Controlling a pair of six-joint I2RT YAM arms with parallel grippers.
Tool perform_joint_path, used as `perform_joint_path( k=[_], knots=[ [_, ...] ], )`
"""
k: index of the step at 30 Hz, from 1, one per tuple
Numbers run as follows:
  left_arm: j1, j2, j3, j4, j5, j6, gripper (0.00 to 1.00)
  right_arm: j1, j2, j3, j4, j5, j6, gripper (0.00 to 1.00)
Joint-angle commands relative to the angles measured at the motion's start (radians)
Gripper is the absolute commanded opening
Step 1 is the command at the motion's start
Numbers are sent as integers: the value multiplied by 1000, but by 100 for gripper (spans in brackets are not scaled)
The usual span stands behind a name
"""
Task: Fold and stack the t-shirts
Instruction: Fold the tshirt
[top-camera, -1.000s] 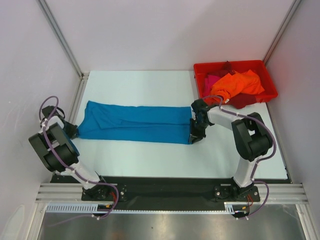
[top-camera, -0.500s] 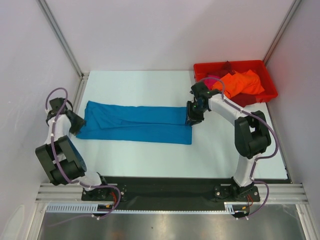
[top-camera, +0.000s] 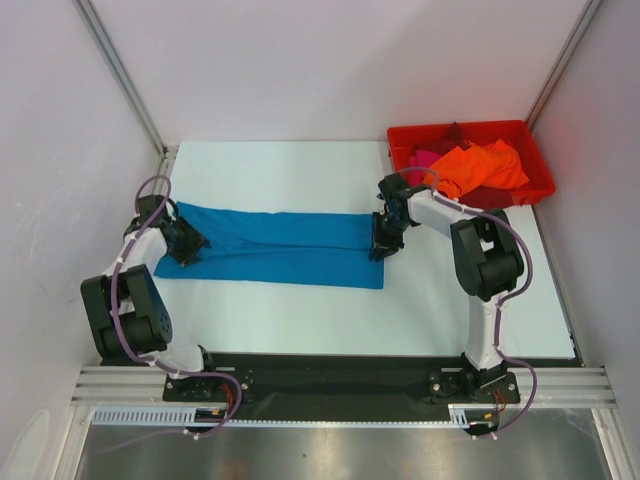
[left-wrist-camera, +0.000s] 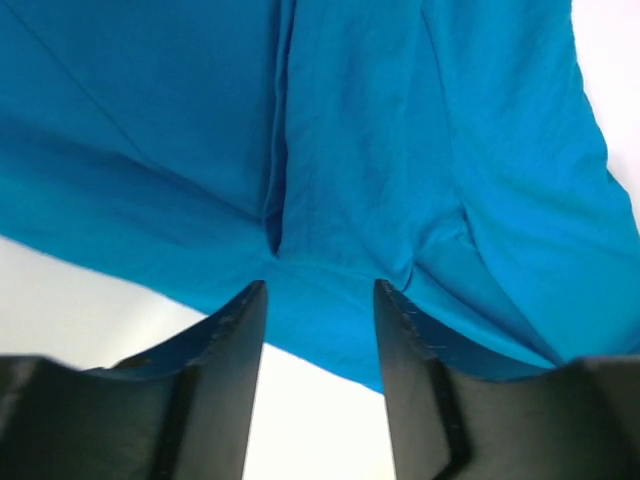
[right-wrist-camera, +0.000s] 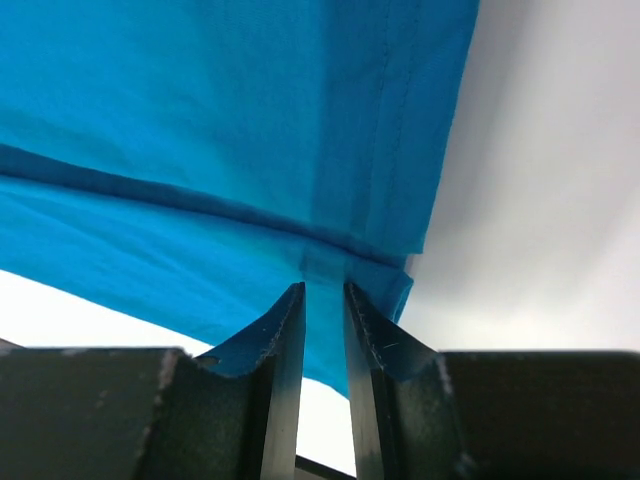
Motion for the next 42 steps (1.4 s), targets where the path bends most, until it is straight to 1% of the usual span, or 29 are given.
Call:
perform_joint_path(
  k=[1,5,9,12,13,15,16,17,19,20,23,24,25,26,27,28,29,31,32,33,35,36,38,39,42],
  knots=[
    [4,30,9,81,49,-52,54,-5,-79,15,10,6,-21,27],
    [3,101,9,82,51,-86,50,-21,-133,-19,16,3,-12,27],
    [4,122,20,111,36,-92,45,-34,-175,-42,16,4,-13,26],
    [3,158,58,90,29,-87,34,-45,-196,-51,13,4,-13,26],
    [3,158,65,96,36,-87,27,-48,-198,-52,11,4,-15,26],
    [-6,156,83,102,37,-80,20,-53,-207,-54,8,12,-18,26],
    [-25,158,97,93,30,-73,14,-54,-208,-54,4,13,-20,26],
    [-35,162,130,85,25,-67,13,-54,-210,-54,4,16,-20,26],
    [-74,184,169,64,19,-53,13,-56,-210,-55,4,16,-18,26],
    [-83,194,207,56,19,-50,13,-54,-208,-55,2,15,-20,26],
    [-126,236,259,67,29,-61,15,-54,-202,-62,5,10,-16,26],
    [-134,251,272,88,43,-75,19,-56,-201,-62,5,10,-15,27],
    [-140,266,285,101,61,-81,20,-54,-199,-68,5,10,-15,26],
    [-156,302,324,102,86,-84,23,-54,-198,-71,8,9,-15,27],
    [-164,320,350,101,94,-84,28,-54,-196,-74,8,9,-16,27],
    [-178,339,382,60,91,-78,43,-54,-195,-77,10,9,-16,27],
    [-177,358,434,23,53,-76,53,-54,-193,-85,10,7,-16,27],
    [-175,340,439,-16,30,-66,72,-54,-195,-86,10,7,-16,27],
    [-172,324,431,-20,-2,-55,78,-56,-195,-94,16,6,-16,27],
    [-172,285,430,-30,-18,-26,79,-54,-198,-98,19,6,-15,27],
    [-170,244,413,-34,-50,-1,78,-53,-199,-105,27,3,-12,28],
    [-170,197,401,-24,-76,20,78,-54,-198,-111,31,0,-9,28],
    [-170,156,362,-10,-93,37,73,-51,-184,-111,36,-8,-9,28],
    [-170,139,353,-7,-112,51,68,-51,-179,-108,37,-8,-9,28],
    [-163,145,330,-16,-98,66,63,-47,-170,-94,39,-14,-9,28]
  ],
)
